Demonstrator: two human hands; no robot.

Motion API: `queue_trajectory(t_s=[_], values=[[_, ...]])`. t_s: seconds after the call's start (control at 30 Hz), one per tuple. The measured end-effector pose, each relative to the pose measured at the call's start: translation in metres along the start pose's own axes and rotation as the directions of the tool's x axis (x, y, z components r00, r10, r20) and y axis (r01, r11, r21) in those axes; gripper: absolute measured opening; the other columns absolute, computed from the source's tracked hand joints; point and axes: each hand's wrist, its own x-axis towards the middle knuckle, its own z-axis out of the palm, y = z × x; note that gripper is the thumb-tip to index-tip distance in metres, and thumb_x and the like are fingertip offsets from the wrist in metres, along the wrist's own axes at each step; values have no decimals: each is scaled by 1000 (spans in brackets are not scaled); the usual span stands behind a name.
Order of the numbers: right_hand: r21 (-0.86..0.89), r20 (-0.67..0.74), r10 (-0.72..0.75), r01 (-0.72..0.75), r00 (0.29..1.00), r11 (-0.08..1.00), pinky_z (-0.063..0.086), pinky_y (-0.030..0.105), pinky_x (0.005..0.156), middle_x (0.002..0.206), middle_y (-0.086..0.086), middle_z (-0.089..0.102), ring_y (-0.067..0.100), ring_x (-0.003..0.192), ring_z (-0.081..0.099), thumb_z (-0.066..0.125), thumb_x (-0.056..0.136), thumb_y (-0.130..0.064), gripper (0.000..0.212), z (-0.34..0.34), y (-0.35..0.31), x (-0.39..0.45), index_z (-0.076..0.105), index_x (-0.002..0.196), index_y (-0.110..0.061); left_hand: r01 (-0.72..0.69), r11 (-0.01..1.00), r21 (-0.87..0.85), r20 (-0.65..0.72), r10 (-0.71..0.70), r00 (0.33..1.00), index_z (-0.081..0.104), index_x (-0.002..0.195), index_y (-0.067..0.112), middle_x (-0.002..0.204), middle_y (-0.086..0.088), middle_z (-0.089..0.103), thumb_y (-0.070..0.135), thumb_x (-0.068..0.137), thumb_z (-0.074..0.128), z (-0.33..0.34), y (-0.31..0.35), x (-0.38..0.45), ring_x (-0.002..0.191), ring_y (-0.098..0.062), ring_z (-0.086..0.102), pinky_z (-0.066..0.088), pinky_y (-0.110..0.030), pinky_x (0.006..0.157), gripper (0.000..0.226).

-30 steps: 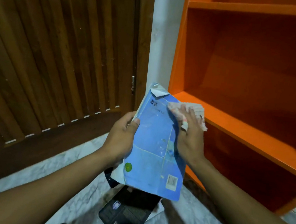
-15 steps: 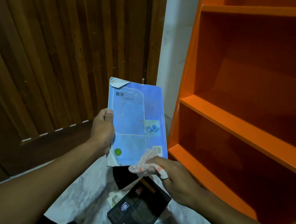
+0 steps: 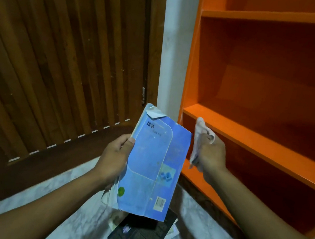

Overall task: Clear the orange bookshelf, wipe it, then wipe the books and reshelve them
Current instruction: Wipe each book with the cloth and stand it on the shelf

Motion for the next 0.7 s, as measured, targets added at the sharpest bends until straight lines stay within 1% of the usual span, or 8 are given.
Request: queue_trajectory(t_s=[0.03,0.07,0.1,0.17,0.37,0.43,0.57,0.7], values=[[-86,-26,-62,60,998,994,52,33,61,74,-11,70,10,65,65,47,99,-55,26,6,6,1,67,103,-40,0,1000,-18,32,1,999,67,116,21,105,0,77,32,107,43,8,2,-3,93,-22,75,60,-40,79,28],[-187,-31,-110,103,993,977,53,41,85,104,-11,73,12,98,67,43,101,-54,34,12,10,0,68,116,-36,6,999,-41,64,-4,998,67,116,21,106,0,77,31,107,43,16,3,-6,94,-22,75,60,-41,80,28],[-273,-6,-153,146,988,951,42,44,108,134,-6,63,16,128,54,39,104,-46,38,18,14,-3,61,132,-33,20,997,-69,91,-14,996,67,117,21,106,-1,77,31,106,43,24,4,-9,96,-23,75,60,-43,82,28],[-323,59,-186,195,981,926,21,39,123,158,-5,37,15,148,27,35,107,-29,43,31,16,-13,42,149,-24,63,990,-126,115,-48,992,66,119,20,108,-3,77,30,106,43,39,4,-11,98,-27,74,59,-50,89,28],[-246,366,-339,441,867,863,11,9,117,147,-38,24,-9,145,16,39,107,-18,43,54,25,-47,42,146,-37,178,939,-294,5,-185,983,66,122,18,108,-8,76,25,107,44,49,2,4,96,-28,75,60,-45,86,28],[-223,450,-357,490,818,843,8,3,113,145,-39,27,-15,143,12,41,107,-15,44,57,35,-57,43,142,-41,226,892,-391,-25,-256,966,68,118,13,107,-14,76,16,106,44,43,0,13,96,-33,74,61,-45,82,27],[-185,541,-352,517,763,836,16,8,114,143,-32,40,-16,140,21,43,106,-13,39,53,45,-70,53,138,-34,277,801,-530,-102,-385,917,63,126,14,113,-21,73,17,104,44,27,-6,33,101,-44,71,54,-63,90,29],[-101,629,-335,501,701,859,33,18,112,136,-14,58,-3,132,45,43,104,-6,36,45,49,-81,62,129,-22,247,736,-630,-168,-440,882,62,129,17,117,-19,72,29,104,45,8,-12,45,98,-44,71,54,-65,86,33]])
